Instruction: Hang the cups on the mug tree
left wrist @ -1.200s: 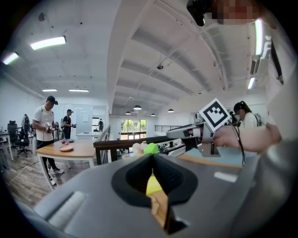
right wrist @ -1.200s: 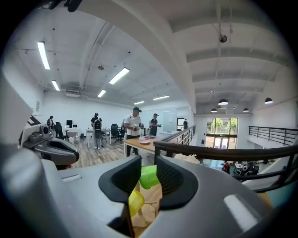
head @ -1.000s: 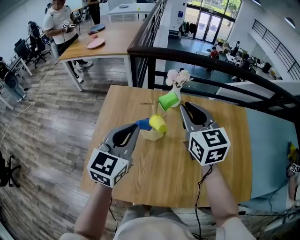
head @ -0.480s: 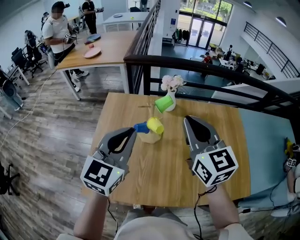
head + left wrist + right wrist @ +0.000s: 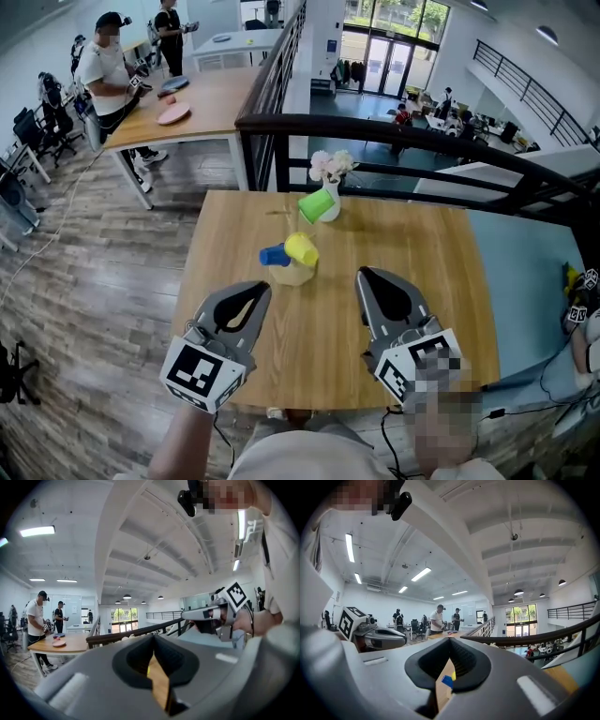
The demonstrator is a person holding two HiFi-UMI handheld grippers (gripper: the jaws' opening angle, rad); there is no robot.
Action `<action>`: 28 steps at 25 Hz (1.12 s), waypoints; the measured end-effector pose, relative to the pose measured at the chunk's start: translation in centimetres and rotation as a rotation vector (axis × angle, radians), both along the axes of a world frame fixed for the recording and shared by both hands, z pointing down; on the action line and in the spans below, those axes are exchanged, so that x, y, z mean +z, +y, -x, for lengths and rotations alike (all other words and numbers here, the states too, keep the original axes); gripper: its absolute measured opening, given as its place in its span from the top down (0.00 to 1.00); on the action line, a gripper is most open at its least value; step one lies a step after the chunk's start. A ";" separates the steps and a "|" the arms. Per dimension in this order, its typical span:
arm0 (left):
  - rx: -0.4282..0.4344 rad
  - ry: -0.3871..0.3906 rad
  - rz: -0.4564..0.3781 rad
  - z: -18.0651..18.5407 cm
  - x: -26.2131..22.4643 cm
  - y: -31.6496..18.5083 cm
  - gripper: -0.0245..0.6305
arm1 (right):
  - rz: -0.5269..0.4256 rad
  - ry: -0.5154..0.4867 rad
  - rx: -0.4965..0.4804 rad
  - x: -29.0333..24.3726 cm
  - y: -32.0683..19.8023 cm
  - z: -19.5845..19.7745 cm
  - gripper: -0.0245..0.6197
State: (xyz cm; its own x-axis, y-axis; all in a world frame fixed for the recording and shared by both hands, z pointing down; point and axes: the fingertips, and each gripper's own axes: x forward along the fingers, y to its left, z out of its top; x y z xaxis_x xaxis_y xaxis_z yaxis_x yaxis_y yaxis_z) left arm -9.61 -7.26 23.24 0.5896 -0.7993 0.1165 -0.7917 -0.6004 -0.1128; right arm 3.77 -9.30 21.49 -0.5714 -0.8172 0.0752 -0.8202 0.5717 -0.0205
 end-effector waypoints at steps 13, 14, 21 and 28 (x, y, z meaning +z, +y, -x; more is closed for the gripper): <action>0.001 0.008 0.076 0.0 3.6 2.9 0.96 | 0.097 0.006 -0.013 5.0 3.9 0.1 0.96; -0.004 0.009 0.081 0.0 3.9 3.0 0.96 | 0.097 0.012 -0.014 5.1 4.0 0.2 0.96; 0.004 0.021 0.084 -0.6 4.1 3.3 0.96 | 0.112 -0.005 -0.031 5.3 4.4 0.3 0.96; 0.004 0.029 0.082 -0.6 3.6 2.8 0.96 | 0.124 0.003 -0.045 5.6 4.1 0.7 0.96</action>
